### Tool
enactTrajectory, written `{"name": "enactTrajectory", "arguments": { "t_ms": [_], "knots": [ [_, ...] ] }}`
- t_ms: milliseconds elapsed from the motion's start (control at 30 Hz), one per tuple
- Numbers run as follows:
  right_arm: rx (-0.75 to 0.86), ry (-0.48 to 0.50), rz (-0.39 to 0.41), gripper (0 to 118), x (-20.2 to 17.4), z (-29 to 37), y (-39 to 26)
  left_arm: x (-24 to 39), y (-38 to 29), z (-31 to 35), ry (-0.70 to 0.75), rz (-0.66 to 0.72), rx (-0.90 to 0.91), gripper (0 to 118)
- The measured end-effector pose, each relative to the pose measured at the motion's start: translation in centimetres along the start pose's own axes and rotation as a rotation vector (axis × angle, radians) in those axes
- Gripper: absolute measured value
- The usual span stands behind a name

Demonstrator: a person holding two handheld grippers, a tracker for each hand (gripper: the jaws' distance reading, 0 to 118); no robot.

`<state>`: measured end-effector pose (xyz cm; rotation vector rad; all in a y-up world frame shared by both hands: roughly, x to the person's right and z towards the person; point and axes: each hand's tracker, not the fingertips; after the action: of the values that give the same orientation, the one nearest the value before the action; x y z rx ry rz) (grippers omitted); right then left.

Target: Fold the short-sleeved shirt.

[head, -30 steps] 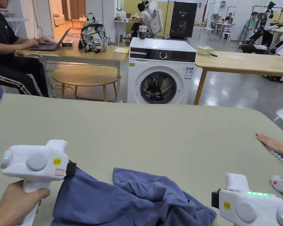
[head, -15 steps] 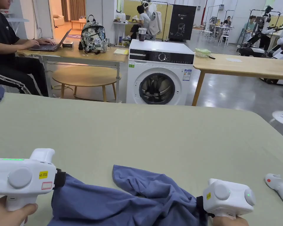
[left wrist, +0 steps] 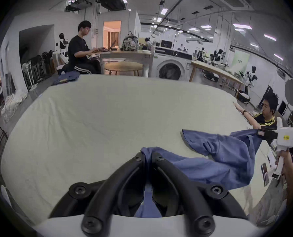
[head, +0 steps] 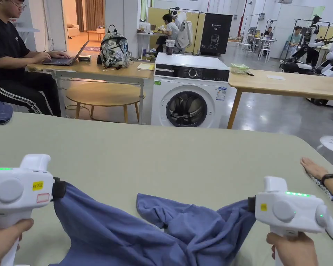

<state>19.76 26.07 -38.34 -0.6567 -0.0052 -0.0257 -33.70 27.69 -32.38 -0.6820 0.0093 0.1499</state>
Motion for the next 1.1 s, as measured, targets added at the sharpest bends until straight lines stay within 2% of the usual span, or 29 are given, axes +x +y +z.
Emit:
{"name": "enactTrajectory", "arguments": {
  "t_ms": [133, 233, 600, 800, 1100],
  "knots": [
    [0.089, 0.0, -0.002, 6, 0.7, 2.0, 3.1, -0.9, 2.3, 3.8, 0.034, 0.009, 0.063, 1],
    [0.163, -0.042, 0.041, 6, 0.4, 4.2, 5.4, -1.9, 4.4, 5.5, 0.069, 0.008, 0.105, 1],
    [0.342, -0.128, 0.059, 6, 0.1, 8.0, 14.8, -6.2, 13.2, 9.2, 0.178, 0.045, 0.184, 1],
    [0.386, -0.161, 0.067, 6, -0.2, 8.3, 19.5, -7.3, 17.3, 10.2, 0.225, 0.049, 0.222, 1],
    [0.451, -0.177, 0.033, 6, -1.1, 8.4, 25.3, -7.7, 22.7, 10.1, 0.248, 0.059, 0.28, 1]
  ]
}}
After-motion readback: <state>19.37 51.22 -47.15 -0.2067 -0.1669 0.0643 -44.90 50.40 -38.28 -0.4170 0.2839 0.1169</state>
